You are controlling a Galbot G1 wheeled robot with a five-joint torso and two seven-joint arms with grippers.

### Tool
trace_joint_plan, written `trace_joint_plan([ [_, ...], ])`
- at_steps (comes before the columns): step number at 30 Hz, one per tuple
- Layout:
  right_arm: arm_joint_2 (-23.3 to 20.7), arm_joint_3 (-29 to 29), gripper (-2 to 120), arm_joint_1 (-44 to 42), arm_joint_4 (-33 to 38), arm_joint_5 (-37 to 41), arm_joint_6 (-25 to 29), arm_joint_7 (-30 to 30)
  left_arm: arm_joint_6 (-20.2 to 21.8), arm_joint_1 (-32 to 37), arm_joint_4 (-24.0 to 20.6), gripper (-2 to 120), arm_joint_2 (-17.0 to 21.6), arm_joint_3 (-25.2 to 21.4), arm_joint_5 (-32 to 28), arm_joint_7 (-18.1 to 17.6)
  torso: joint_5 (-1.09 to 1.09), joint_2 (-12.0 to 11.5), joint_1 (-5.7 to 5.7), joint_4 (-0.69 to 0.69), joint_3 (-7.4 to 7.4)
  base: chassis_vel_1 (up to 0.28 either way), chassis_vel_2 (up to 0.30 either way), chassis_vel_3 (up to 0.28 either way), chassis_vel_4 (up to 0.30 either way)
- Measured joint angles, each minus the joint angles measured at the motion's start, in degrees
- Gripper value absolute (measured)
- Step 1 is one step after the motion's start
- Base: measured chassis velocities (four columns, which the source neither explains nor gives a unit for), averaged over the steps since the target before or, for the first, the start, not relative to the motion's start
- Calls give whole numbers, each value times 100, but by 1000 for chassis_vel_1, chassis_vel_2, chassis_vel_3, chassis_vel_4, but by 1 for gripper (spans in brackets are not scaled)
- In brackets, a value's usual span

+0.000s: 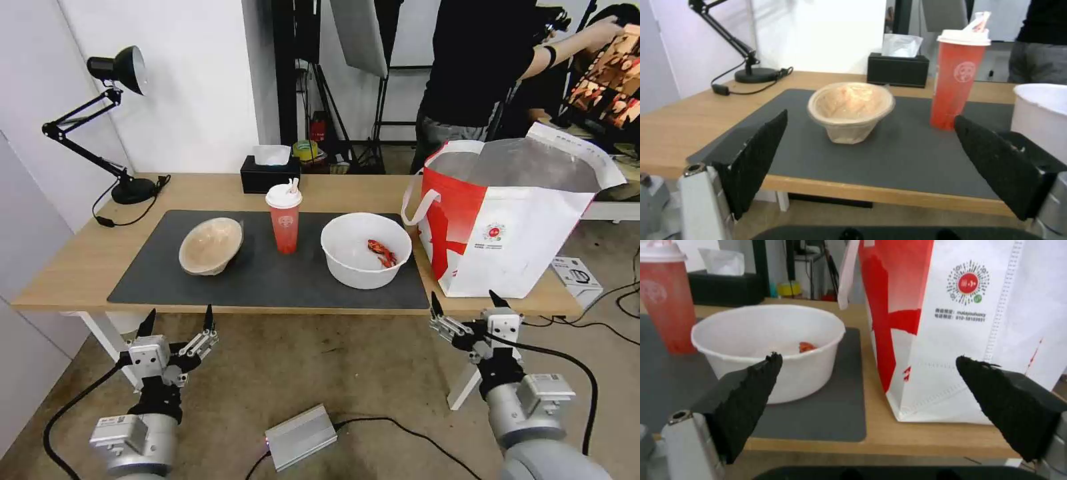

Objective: Pick up the trash from the table and place it into the takeout bag.

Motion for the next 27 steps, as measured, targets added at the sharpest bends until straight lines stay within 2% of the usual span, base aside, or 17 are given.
trace_joint_plan([
  [12, -120, -61, 100, 52, 28, 201, 5, 24, -292, 165, 99, 100, 367, -21, 547, 454, 0, 0, 0, 0, 0, 0, 0, 0, 0],
  [19, -211, -133, 100, 104, 49, 273, 28, 22, -304, 225, 115, 100, 381, -18, 615, 471, 0, 0, 0, 0, 0, 0, 0, 0, 0],
  [24, -427, -189, 100, 214, 105, 453, 63, 20, -311, 255, 116, 100, 342, -12, 643, 472, 0, 0, 0, 0, 0, 0, 0, 0, 0],
  [27, -822, -235, 100, 393, 179, 806, 100, 34, -330, 283, 126, 100, 321, -15, 646, 464, 0, 0, 0, 0, 0, 0, 0, 0, 0],
])
